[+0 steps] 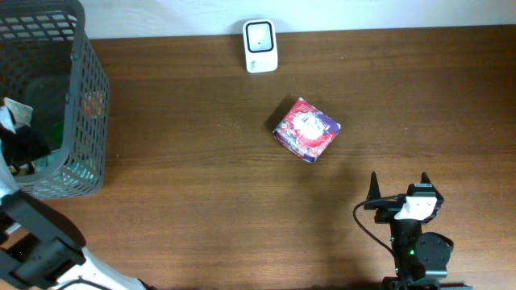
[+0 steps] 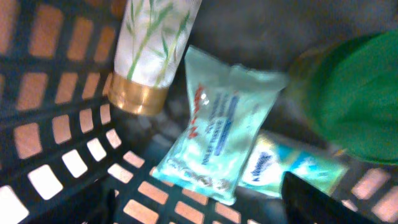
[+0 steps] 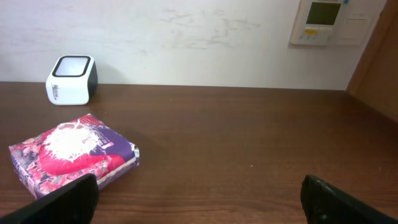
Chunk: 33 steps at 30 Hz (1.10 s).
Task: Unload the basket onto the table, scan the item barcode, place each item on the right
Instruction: 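Reach left gripper back into basket toward mint wipes pack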
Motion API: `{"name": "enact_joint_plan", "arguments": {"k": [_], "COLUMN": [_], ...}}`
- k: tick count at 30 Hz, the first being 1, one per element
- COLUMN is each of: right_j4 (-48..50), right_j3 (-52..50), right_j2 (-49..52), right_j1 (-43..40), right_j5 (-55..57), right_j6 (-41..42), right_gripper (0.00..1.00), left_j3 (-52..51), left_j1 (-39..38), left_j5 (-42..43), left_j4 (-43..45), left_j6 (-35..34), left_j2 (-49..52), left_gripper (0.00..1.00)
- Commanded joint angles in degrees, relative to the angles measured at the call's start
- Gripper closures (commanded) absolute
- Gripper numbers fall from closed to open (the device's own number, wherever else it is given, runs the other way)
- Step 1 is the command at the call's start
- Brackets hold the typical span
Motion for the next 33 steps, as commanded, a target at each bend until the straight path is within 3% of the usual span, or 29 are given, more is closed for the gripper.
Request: {"name": "enact_joint_plan", "arguments": {"k": [1, 6, 8, 11, 12, 14, 15, 16, 19, 22, 23, 24, 28, 33], "right_j4": [-0.2, -0.2, -0.2, -0.2, -0.2, -0.2, -0.2, -0.2, -0.2, -0.2, -0.2, -0.2, -0.2, -0.2], "right_j3": [-0.5, -0.5, -0.5, -0.5, -0.5, -0.5, -0.5, -0.5, -0.5, -0.5, -0.5, -0.5, -0.5, -0.5], "right_j2": [-0.3, -0.3, -0.3, -0.3, -0.3, -0.3, -0.3, -0.3, -0.3, -0.3, -0.3, -0.3, -0.3, -0.3], "right_j1": [-0.3, -0.3, -0.3, -0.3, -0.3, -0.3, -0.3, -0.3, -0.3, -0.3, -0.3, -0.3, -0.3, -0.3], "right_j5": [0.5, 0.5, 0.5, 0.5, 0.5, 0.5, 0.5, 0.5, 0.5, 0.5, 0.5, 0.5, 0.5, 0.5], "right_j6": [0.5, 0.5, 0.5, 0.5, 0.5, 0.5, 0.5, 0.5, 0.5, 0.5, 0.5, 0.5, 0.5, 0.5], "right_gripper": [0.01, 0.01, 0.01, 0.01, 0.01, 0.01, 0.01, 0.01, 0.01, 0.01, 0.01, 0.01, 0.01, 0.01], "left_j3": [-1.3, -1.4, -1.4, -1.4, -1.4, -1.4, -1.4, -1.4, -1.4, -1.4, -1.4, -0.7, 14.1, 43.4], "left_j1": [0.5, 0.5, 0.5, 0.5, 0.5, 0.5, 0.5, 0.5, 0.5, 0.5, 0.5, 0.5, 0.5, 0.5], "left_j5": [-3.1, -3.2, -3.0, -3.0, -2.7, -2.6, -2.6, -2.6, -1.9, 1.5, 1.7, 1.3, 2.7, 17.9], "left_j4": [-2.2, -4.6, -4.3, -4.0, -3.4, -1.9, -1.0, -0.5, 0.5, 0.4, 0.5, 0.3, -6.3, -12.0], "left_j6": [0.7, 1.1, 1.5, 1.5, 1.5, 1.5, 1.5, 1.5, 1.5, 1.5, 1.5, 1.5, -3.7, -10.8], "left_j2": [2.6, 5.3, 6.3, 8.8, 9.7, 10.5, 10.6, 10.6, 11.3, 12.7, 12.7, 12.7, 12.6, 12.6], "left_gripper": [0.26, 0.32, 0.21, 0.18, 0.12, 0.14, 0.24, 0.28, 0.32, 0.55, 0.68, 0.99, 1.00, 1.00]}}
